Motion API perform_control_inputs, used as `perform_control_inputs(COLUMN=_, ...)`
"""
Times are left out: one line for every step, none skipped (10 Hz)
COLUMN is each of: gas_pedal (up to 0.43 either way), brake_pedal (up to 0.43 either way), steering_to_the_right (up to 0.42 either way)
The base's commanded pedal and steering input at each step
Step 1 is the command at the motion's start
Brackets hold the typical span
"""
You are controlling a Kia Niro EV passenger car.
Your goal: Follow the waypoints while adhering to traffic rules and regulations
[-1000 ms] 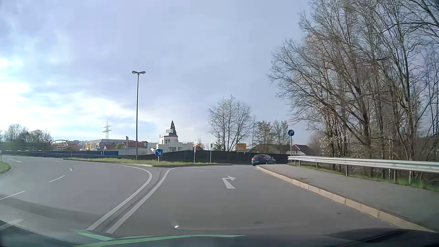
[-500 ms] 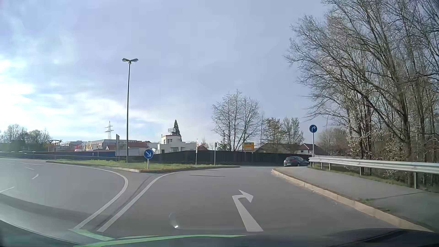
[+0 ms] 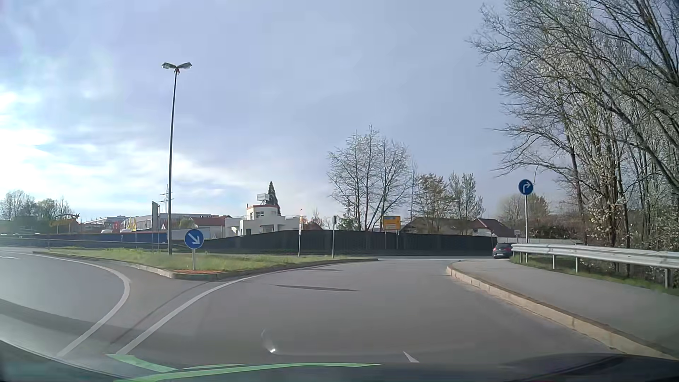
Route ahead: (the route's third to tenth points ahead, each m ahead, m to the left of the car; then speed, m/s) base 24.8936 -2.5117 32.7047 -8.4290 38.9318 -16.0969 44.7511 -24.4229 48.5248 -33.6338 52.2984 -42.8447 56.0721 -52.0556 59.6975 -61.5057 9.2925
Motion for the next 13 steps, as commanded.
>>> perform_control_inputs(gas_pedal=0.0, brake_pedal=0.0, steering_to_the_right=0.008)
perform_control_inputs(gas_pedal=0.0, brake_pedal=0.0, steering_to_the_right=0.015)
perform_control_inputs(gas_pedal=0.0, brake_pedal=0.0, steering_to_the_right=0.021)
perform_control_inputs(gas_pedal=0.0, brake_pedal=0.0, steering_to_the_right=0.035)
perform_control_inputs(gas_pedal=0.0, brake_pedal=0.0, steering_to_the_right=0.048)
perform_control_inputs(gas_pedal=0.0, brake_pedal=0.0, steering_to_the_right=0.056)
perform_control_inputs(gas_pedal=0.0, brake_pedal=0.0, steering_to_the_right=0.064)
perform_control_inputs(gas_pedal=0.0, brake_pedal=0.0, steering_to_the_right=0.07)
perform_control_inputs(gas_pedal=0.0, brake_pedal=0.0, steering_to_the_right=0.074)
perform_control_inputs(gas_pedal=0.0, brake_pedal=0.0, steering_to_the_right=0.08)
perform_control_inputs(gas_pedal=0.0, brake_pedal=0.0, steering_to_the_right=0.086)
perform_control_inputs(gas_pedal=0.0, brake_pedal=0.0, steering_to_the_right=0.092)
perform_control_inputs(gas_pedal=0.008, brake_pedal=0.0, steering_to_the_right=0.098)
